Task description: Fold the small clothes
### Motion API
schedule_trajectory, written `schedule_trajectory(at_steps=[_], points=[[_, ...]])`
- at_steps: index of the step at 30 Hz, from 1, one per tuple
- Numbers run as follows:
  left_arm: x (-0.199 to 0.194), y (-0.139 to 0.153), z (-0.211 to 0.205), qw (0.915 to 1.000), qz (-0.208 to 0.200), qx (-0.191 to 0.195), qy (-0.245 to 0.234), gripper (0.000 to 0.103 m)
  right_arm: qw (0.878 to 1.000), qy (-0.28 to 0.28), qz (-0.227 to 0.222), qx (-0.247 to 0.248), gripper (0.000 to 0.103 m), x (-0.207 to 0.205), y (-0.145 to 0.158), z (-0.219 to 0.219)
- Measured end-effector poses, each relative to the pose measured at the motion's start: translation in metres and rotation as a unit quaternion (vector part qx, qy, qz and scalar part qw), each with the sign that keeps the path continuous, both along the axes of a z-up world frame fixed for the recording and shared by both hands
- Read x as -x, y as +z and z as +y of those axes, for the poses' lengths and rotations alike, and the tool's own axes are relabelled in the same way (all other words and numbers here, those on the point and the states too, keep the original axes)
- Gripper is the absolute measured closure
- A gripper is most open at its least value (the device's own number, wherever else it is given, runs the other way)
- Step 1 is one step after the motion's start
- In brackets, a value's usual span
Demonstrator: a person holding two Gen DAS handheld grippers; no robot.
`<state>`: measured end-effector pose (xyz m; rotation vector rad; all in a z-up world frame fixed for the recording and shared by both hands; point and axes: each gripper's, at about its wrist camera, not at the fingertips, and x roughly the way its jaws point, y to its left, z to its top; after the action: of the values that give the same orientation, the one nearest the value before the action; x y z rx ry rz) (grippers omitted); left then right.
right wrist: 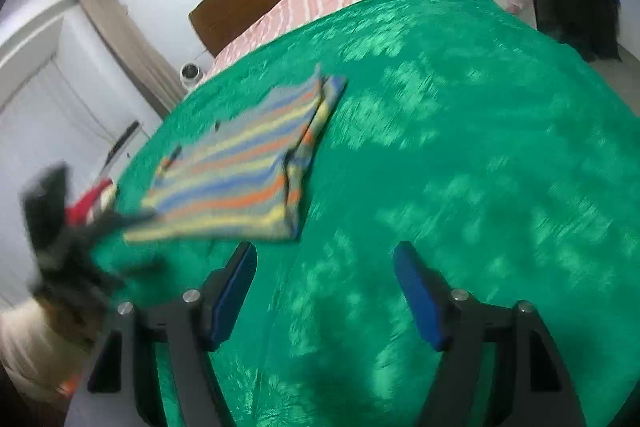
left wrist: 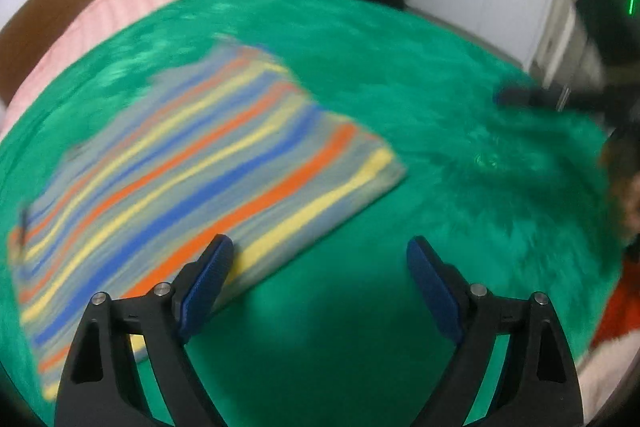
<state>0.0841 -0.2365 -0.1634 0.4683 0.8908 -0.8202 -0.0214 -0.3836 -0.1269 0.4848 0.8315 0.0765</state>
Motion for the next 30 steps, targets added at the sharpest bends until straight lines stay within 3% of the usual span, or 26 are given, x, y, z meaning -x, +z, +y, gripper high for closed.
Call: schedule_trajectory(at_steps=[4, 5, 6, 8, 10, 14, 16, 17, 18, 19, 21, 25, 28, 30], points=[[0.000, -0.015, -0.045, 0.9987, -0.046, -0.022, -0.005, 0.017, 0.999, 0.007, 0.005, -0.052, 0.032, -0.028, 0.017, -0.028], [-0.004, -0.014, -0.046, 0.9989, -0.044, -0.017, 0.006, 0.030, 0.997, 0.016, 0.012, -0.071, 0.032, -0.040, 0.016, -0.033], [-0.009, -0.013, -0.044, 0.9989, -0.039, -0.008, 0.023, 0.054, 0.996, 0.024, 0.018, -0.084, 0.032, -0.051, 0.015, -0.035], [-0.021, -0.011, -0.033, 0.9979, -0.023, 0.014, 0.059, 0.090, 0.992, 0.044, 0.037, -0.113, 0.032, -0.082, 0.008, -0.038], [-0.030, -0.011, -0.016, 0.9956, 0.015, 0.057, 0.072, 0.092, 0.986, 0.065, 0.066, -0.136, 0.032, -0.124, -0.006, -0.034], [-0.036, -0.002, 0.000, 0.9879, 0.049, 0.124, 0.079, 0.093, 0.977, 0.085, 0.125, -0.152, 0.033, -0.203, -0.045, -0.015], [-0.039, 0.005, 0.015, 0.9811, 0.068, 0.157, 0.090, 0.094, 0.976, 0.071, 0.138, -0.156, 0.042, -0.230, -0.063, -0.004], [-0.042, 0.009, 0.026, 0.9767, 0.077, 0.174, 0.099, 0.094, 0.977, 0.063, 0.138, -0.153, 0.061, -0.241, -0.067, 0.001], [-0.045, 0.015, 0.042, 0.9707, 0.086, 0.195, 0.112, 0.094, 0.978, 0.057, 0.137, -0.146, 0.089, -0.248, -0.067, 0.007], [-0.050, 0.019, 0.053, 0.9662, 0.090, 0.209, 0.121, 0.094, 0.980, 0.054, 0.131, -0.138, 0.093, -0.254, -0.061, 0.015], [-0.061, 0.034, 0.093, 0.9494, 0.105, 0.254, 0.152, 0.094, 0.982, 0.071, 0.105, -0.138, 0.094, -0.261, -0.038, 0.035], [-0.068, 0.053, 0.169, 0.9228, 0.109, 0.308, 0.204, 0.094, 0.982, 0.122, 0.060, -0.134, 0.094, -0.274, 0.021, 0.104], [-0.070, 0.056, 0.232, 0.9008, 0.115, 0.332, 0.256, 0.094, 0.977, 0.156, 0.063, -0.128, 0.094, -0.291, 0.034, 0.163], [-0.070, 0.049, 0.265, 0.8912, 0.115, 0.330, 0.290, 0.094, 0.975, 0.184, 0.070, -0.107, 0.094, -0.304, 0.032, 0.210]])
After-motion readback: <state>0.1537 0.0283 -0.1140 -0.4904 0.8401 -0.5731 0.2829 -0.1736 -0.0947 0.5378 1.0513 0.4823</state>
